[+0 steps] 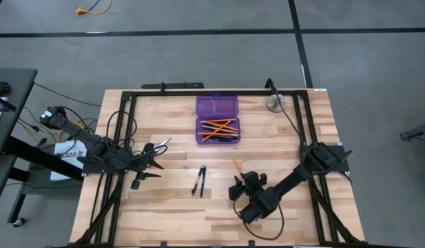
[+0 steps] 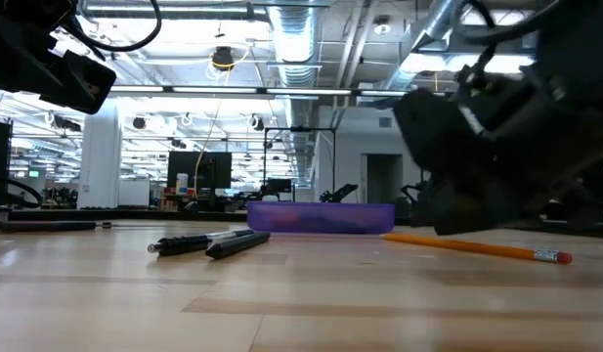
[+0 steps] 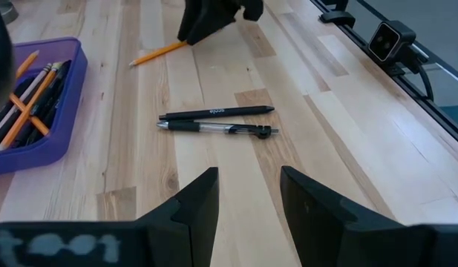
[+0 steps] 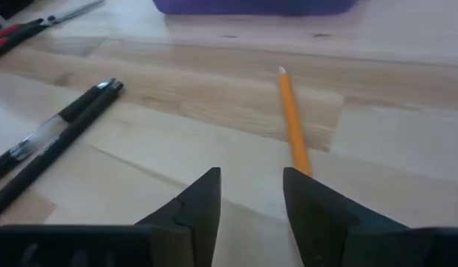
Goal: Pick & place school supplies into a supply box
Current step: Put the orange pencil into the purple supply box
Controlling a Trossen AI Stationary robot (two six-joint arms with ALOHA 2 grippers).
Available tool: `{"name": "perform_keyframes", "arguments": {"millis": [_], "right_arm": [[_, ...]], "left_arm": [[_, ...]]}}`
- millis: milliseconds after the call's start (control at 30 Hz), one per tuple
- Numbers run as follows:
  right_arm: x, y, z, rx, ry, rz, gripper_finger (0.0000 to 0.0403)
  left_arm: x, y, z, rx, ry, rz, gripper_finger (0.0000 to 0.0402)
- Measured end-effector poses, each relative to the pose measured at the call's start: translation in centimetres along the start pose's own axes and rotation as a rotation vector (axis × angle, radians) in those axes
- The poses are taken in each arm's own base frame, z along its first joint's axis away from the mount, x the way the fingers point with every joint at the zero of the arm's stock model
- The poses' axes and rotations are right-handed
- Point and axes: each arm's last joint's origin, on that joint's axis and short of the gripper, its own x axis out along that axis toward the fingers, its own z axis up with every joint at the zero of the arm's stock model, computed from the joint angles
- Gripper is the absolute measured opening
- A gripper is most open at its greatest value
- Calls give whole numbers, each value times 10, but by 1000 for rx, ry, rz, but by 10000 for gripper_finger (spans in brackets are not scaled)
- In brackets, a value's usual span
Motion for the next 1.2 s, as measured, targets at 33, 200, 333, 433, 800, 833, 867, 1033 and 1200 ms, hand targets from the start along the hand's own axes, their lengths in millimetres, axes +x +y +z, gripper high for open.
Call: {"name": "perform_keyframes", "arguments": {"millis": [33, 200, 333, 433, 800, 833, 867, 1033, 1200], "right_arm": [[3, -1, 1, -5, -1, -4, 137], [16, 0, 9, -44, -5, -37, 146], [23, 1, 14, -61, -7, -60, 157], [29, 1, 18, -72, -6, -75, 166], [43, 0, 26, -129, 87, -135, 172], [43, 0, 27, -135, 90, -136, 171], [43, 0, 27, -140, 92, -136, 171], [48, -1, 26, -143, 139, -165, 169], [59, -4, 18, -156, 153, -198, 149]], "left_arm": [[0, 0, 0, 0, 0, 0, 132], [0, 0, 0, 0, 0, 0, 132], [0, 0, 0, 0, 0, 0, 132], [0, 0, 0, 4, 0, 1, 132], [0, 0, 0, 7, 0, 1, 132], [0, 0, 0, 7, 0, 1, 132], [0, 0, 0, 7, 0, 1, 132], [0, 0, 0, 6, 0, 1, 132], [0, 0, 0, 7, 0, 1, 132]]}}
